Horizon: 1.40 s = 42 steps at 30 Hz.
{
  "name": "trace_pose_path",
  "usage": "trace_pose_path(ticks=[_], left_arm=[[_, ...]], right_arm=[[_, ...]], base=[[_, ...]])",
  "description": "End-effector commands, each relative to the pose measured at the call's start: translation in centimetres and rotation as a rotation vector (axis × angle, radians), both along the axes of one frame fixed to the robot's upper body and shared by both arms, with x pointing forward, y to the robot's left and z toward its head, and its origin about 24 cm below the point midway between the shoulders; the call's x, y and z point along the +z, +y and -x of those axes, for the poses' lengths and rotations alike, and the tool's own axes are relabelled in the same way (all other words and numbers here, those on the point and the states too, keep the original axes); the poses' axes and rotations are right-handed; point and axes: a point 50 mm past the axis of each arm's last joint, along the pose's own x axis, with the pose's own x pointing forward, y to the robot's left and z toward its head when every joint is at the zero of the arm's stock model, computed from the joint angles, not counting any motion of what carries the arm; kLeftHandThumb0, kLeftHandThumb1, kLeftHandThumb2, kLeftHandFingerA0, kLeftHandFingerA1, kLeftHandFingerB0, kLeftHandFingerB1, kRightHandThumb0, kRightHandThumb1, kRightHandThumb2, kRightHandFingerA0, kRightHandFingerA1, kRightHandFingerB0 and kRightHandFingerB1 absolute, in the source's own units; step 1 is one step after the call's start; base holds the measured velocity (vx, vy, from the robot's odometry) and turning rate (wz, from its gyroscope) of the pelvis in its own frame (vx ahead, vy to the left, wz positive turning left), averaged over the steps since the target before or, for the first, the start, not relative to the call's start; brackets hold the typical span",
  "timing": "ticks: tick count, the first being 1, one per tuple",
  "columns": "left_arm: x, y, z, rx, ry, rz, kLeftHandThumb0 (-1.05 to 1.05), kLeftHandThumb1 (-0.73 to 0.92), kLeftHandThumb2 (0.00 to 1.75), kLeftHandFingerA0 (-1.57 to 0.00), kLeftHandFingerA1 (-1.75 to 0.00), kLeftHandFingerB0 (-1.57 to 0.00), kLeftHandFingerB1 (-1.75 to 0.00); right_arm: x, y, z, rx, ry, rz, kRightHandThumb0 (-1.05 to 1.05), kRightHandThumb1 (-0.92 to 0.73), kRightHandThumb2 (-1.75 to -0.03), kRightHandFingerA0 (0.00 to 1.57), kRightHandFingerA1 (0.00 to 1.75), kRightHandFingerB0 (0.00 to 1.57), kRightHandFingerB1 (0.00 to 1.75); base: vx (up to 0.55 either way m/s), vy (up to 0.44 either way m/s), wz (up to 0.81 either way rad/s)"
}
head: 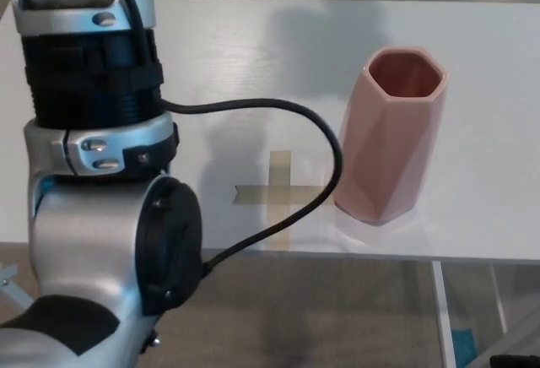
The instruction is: Use the left hand to pick up the rose and then lift and insert it into the pink vase.
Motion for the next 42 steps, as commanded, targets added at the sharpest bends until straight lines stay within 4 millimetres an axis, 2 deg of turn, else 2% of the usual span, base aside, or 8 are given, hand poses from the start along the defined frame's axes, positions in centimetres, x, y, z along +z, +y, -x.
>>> trace_pose_path(ticks=[1,6,14,33,42], left_arm=[[0.7,-2.6,1.7,-0.213,0.087,0.051,-0.19,0.8,0.66,-1.06,-1.47,-0.85,-0.82],[0.3,-3.6,2.5,-0.257,0.095,0.032,-0.19,0.8,0.66,-1.05,-1.46,-0.85,-0.83],[-1.0,-4.6,3.7,-0.299,0.105,-0.001,-0.19,0.81,0.64,-1.06,-1.45,-0.85,-0.86],[-3.7,-6.5,3.5,-0.275,0.137,-0.12,-0.19,0.81,0.64,-0.98,-1.43,-0.81,-0.88],[-3.6,-6.6,3.2,-0.273,0.146,-0.12,-0.21,0.82,0.64,-0.98,-1.43,-0.8,-0.88]], right_arm=[[-0.4,-0.5,1.0,-0.018,0.034,-0.017,-0.23,-0.54,-0.55,0.7,0.51,0.61,0.46],[-0.5,-0.5,1.1,-0.024,0.04,-0.018,-0.23,-0.54,-0.55,0.69,0.5,0.61,0.46],[-1.1,-0.5,2.4,-0.005,0.067,-0.004,-0.23,-0.54,-0.55,0.69,0.5,0.6,0.46],[-1.3,-0.2,2.6,-0.006,0.074,-0.01,-0.23,-0.54,-0.56,0.69,0.5,0.61,0.46],[-1.1,-0.4,2.3,-0.002,0.065,-0.01,-0.23,-0.54,-0.56,0.69,0.5,0.61,0.46]], base=[[0.0,0.0,0.0],[0.0,0.0,0.0],[0.0,0.0,0.0],[0.0,0.0,0.0],[0.0,0.0,0.0]])
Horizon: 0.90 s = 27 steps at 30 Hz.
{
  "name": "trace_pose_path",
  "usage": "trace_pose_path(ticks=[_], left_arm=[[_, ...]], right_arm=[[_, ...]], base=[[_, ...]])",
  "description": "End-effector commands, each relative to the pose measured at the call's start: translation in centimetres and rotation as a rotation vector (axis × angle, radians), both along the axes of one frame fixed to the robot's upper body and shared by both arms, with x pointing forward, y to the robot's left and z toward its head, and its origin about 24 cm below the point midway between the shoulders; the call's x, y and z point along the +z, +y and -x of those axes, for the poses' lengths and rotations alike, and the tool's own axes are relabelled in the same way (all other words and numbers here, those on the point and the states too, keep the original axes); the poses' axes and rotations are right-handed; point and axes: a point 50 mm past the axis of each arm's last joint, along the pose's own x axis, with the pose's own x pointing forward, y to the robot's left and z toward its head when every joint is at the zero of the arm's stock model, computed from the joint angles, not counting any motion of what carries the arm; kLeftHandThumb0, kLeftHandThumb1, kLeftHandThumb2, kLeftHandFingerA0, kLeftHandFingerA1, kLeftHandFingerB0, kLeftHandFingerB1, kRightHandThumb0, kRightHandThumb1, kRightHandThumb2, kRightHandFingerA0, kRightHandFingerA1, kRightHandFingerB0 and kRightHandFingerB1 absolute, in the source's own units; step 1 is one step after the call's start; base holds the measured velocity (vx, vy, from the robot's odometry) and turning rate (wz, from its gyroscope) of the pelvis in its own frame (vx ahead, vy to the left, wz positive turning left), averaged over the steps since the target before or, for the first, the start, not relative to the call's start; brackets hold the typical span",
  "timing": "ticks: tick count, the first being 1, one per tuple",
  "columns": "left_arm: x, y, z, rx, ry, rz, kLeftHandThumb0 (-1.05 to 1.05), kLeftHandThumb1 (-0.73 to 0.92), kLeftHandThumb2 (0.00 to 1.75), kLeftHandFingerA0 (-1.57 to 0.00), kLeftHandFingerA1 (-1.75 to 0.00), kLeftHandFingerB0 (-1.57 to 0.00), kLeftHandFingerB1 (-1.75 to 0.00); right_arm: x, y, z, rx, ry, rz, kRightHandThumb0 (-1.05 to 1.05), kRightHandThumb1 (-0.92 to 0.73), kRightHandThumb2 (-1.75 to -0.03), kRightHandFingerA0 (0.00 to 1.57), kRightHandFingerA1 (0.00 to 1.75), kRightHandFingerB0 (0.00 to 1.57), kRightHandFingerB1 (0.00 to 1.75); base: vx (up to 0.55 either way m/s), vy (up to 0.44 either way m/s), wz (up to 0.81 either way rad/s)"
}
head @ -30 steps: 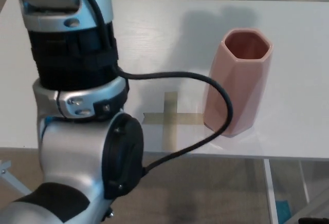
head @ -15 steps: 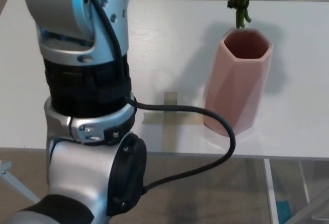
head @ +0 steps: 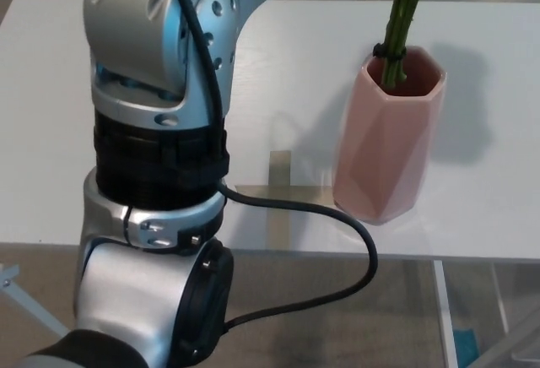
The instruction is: Use the left hand to pick up the rose and then lift and insert it into the pink vase.
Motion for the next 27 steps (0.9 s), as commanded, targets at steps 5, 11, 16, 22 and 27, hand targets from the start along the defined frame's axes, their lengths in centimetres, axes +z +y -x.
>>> trace_pose_path(ticks=[5,11,16,22,27], left_arm=[[0.2,-0.2,0.1,0.001,-0.019,0.013,-0.21,0.82,0.64,-0.97,-1.45,-0.79,-0.88],[0.3,-0.3,-0.2,0.013,-0.018,0.011,-0.21,0.82,0.64,-0.97,-1.44,-0.79,-0.88],[0.2,-0.5,-0.5,0.022,-0.02,0.014,-0.21,0.82,0.65,-0.96,-1.45,-0.79,-0.88],[-0.2,-0.8,-0.9,0.023,-0.031,0.018,-0.21,0.82,0.63,-0.94,-1.43,-0.8,-0.86],[-0.6,-1.0,-1.1,0.042,-0.049,-0.01,-0.21,0.82,0.65,-0.95,-1.41,-0.81,-0.85]], right_arm=[[-0.2,-0.2,0.6,-0.009,0.014,-0.013,-0.23,-0.54,-0.56,0.69,0.5,0.61,0.46],[-0.2,-0.2,0.5,-0.008,0.014,-0.012,-0.22,-0.54,-0.56,0.68,0.5,0.61,0.46],[-0.1,-0.2,0.4,-0.009,0.014,-0.007,-0.22,-0.54,-0.56,0.69,0.5,0.61,0.46],[0.0,-0.1,0.2,0.003,0.009,0.003,-0.23,-0.54,-0.56,0.69,0.5,0.61,0.46],[0.0,-0.1,0.1,0.011,0.007,0.005,-0.23,-0.54,-0.56,0.69,0.5,0.61,0.46]], base=[[0.0,0.0,0.0],[0.0,0.0,0.0],[0.0,0.0,0.0],[0.0,0.0,0.0],[0.0,0.0,0.0]])
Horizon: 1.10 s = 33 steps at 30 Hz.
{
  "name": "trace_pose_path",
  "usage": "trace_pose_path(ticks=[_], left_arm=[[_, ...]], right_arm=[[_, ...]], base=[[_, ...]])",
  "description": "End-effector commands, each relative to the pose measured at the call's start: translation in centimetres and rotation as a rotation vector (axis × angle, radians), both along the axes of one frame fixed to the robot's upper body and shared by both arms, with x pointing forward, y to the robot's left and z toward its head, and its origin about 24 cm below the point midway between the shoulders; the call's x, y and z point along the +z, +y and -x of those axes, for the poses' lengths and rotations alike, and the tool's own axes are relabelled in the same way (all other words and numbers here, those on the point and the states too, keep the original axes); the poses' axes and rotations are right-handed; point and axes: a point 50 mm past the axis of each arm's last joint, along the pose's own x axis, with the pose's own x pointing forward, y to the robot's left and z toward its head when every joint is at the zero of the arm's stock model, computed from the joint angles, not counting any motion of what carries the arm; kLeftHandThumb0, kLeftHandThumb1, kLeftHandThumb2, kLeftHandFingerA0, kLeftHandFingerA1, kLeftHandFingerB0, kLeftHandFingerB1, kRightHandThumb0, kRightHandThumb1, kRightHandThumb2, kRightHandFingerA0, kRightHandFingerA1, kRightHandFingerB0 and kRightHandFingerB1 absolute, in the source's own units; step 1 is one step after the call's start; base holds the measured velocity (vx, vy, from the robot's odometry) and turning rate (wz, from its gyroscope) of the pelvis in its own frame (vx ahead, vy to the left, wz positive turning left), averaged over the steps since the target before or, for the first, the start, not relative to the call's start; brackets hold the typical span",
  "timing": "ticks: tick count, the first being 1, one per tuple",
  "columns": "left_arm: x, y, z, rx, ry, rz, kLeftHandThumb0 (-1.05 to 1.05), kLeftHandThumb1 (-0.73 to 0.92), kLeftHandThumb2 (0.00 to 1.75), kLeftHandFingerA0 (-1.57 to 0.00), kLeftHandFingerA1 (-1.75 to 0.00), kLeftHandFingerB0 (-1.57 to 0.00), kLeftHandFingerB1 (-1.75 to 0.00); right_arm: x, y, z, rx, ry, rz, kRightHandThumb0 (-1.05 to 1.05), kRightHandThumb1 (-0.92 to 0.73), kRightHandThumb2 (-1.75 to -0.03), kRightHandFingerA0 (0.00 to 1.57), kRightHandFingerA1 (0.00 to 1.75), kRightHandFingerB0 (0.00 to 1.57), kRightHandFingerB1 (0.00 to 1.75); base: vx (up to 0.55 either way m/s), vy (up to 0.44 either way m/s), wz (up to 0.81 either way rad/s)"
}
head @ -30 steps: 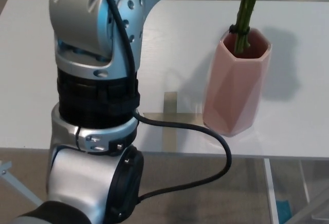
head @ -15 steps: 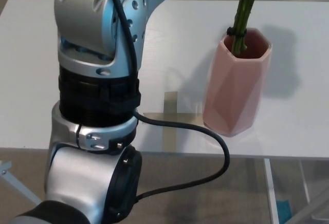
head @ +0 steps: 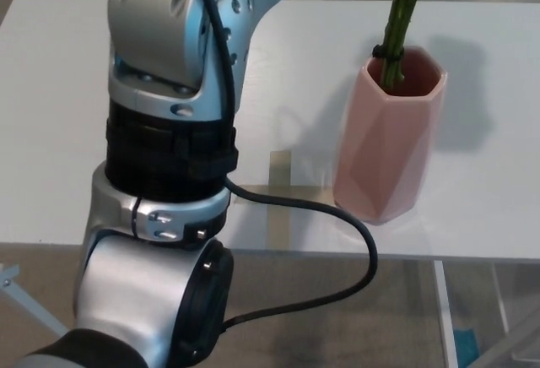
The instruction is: Use the left hand to pick up the rose and then lift and insert it into the pink vase.
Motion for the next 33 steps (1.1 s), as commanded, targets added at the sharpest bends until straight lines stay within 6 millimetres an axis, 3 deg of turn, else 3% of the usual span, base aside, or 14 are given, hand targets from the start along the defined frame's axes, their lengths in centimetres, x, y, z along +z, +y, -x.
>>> trace_pose_path(ticks=[1,8,10,33], left_arm=[[0.1,-0.2,-0.1,0.016,-0.056,0.001,-0.21,0.82,0.65,-0.95,-1.41,-0.81,-0.85],[-0.7,-0.5,-0.5,0.073,-0.075,-0.061,-0.21,0.82,0.65,-0.94,-1.41,-0.82,-0.79],[-1.0,-0.7,-0.7,0.086,-0.084,-0.085,-0.21,0.82,0.66,-0.89,-1.42,-0.81,-0.81],[-1.7,-1.3,-1.5,0.079,-0.084,-0.087,-0.2,0.84,0.65,-0.94,-1.32,-0.78,-0.89]], right_arm=[[-0.1,-0.2,0.3,0.006,0.013,0.006,-0.23,-0.54,-0.56,0.69,0.5,0.61,0.46],[0.0,-0.2,0.1,0.011,0.002,0.0,-0.22,-0.54,-0.56,0.69,0.5,0.61,0.46],[0.1,-0.2,-0.1,0.003,-0.006,-0.005,-0.22,-0.55,-0.56,0.69,0.51,0.61,0.46],[0.3,-0.1,-0.5,-0.011,-0.017,-0.019,-0.23,-0.55,-0.56,0.69,0.51,0.6,0.46]], base=[[0.0,0.0,0.0],[0.0,0.0,0.0],[0.0,0.0,0.0],[0.0,0.0,0.0]])
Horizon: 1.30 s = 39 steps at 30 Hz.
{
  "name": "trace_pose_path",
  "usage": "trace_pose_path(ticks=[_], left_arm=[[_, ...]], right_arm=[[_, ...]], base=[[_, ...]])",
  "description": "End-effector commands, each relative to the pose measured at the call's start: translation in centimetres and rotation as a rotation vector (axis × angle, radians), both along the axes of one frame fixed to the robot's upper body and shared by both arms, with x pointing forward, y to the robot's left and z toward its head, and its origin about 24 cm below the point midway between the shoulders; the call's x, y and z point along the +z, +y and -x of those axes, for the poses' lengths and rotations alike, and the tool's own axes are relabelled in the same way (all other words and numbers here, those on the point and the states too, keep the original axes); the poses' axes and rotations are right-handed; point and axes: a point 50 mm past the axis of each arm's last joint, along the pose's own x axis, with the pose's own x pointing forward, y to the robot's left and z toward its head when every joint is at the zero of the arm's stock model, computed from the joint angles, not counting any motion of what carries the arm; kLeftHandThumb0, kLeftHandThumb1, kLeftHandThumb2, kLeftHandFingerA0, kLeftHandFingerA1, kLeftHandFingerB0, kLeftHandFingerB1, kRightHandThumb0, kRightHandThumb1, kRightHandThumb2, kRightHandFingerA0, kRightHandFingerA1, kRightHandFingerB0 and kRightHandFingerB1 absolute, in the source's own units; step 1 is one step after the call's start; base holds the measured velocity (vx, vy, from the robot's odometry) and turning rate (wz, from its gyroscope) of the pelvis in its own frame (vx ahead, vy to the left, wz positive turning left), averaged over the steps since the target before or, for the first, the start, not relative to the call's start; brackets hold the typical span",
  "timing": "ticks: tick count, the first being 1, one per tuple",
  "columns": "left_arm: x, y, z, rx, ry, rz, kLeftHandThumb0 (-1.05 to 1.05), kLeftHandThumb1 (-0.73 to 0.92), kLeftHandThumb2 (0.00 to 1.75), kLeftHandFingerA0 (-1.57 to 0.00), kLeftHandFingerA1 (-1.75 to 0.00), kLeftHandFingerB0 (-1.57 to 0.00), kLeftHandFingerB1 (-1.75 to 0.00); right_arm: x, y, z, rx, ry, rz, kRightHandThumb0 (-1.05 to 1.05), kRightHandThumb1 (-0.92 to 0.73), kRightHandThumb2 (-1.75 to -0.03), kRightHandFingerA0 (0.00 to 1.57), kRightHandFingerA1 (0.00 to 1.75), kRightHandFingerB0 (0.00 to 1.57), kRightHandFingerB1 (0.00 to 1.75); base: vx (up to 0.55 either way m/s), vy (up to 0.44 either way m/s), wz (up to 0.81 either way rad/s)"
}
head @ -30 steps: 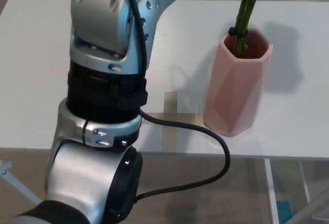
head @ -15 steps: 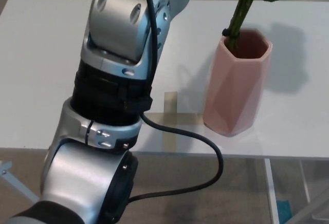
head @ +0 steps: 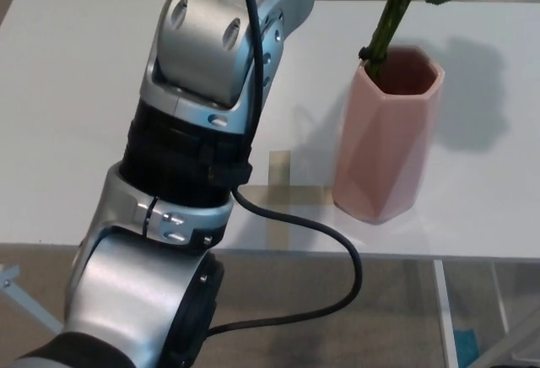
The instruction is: Use the left hand to pick up the rose and then lift and insert it into the pink vase.
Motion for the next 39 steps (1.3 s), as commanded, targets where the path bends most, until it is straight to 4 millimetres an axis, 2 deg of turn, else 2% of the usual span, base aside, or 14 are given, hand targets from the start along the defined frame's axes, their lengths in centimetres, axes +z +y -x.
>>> trace_pose_path(ticks=[1,6,8,13,19,20,27,39], left_arm=[[0.2,-0.4,-0.1,-0.006,-0.004,0.022,-0.2,0.84,0.65,-0.94,-1.32,-0.78,-0.89],[0.2,-0.7,0.0,-0.015,0.01,0.038,-0.2,0.85,0.65,-0.94,-1.32,-0.79,-0.88],[-0.1,-1.4,0.2,-0.042,0.04,0.07,-0.2,0.83,0.66,-0.89,-1.41,-0.8,-0.87],[-0.3,-1.6,0.2,-0.073,0.081,0.111,-0.2,0.83,0.67,-0.86,-1.42,-0.83,-0.83],[-0.3,-1.8,0.2,-0.111,0.114,0.157,-0.2,0.83,0.67,-0.9,-1.38,-0.84,-0.81],[-0.2,-1.9,0.2,-0.118,0.107,0.156,-0.2,0.84,0.66,-0.94,-1.35,-0.85,-0.78],[0.1,-2.0,0.5,-0.13,0.083,0.147,-0.2,0.85,0.65,-0.95,-1.35,-0.85,-0.77],[-0.8,-2.1,0.5,-0.13,0.119,0.151,-0.19,0.86,0.66,-0.94,-1.37,-0.84,-0.75]], right_arm=[[-0.1,-0.2,0.2,-0.01,0.007,-0.01,-0.23,-0.55,-0.56,0.69,0.51,0.6,0.46],[0.0,-0.2,0.1,-0.007,0.008,-0.007,-0.23,-0.55,-0.56,0.69,0.5,0.6,0.46],[0.0,-0.2,0.0,-0.008,0.007,-0.003,-0.23,-0.55,-0.56,0.68,0.5,0.61,0.46],[0.0,-0.1,-0.1,-0.004,0.009,-0.002,-0.23,-0.55,-0.56,0.68,0.5,0.61,0.46],[0.1,-0.1,-0.1,-0.007,0.005,-0.009,-0.23,-0.55,-0.56,0.68,0.5,0.61,0.47],[0.1,-0.1,-0.1,-0.005,0.006,-0.008,-0.23,-0.55,-0.56,0.68,0.5,0.61,0.47],[0.1,-0.1,-0.1,0.002,0.006,-0.006,-0.23,-0.55,-0.56,0.68,0.5,0.61,0.47],[0.1,-0.1,-0.2,-0.01,-0.001,-0.015,-0.22,-0.55,-0.56,0.68,0.5,0.61,0.47]], base=[[0.0,0.0,0.0],[0.0,0.0,0.0],[0.0,0.0,0.0],[0.0,0.0,0.0],[0.0,0.0,0.0],[0.0,0.0,0.0],[0.0,0.0,0.0],[0.0,0.0,0.0]])
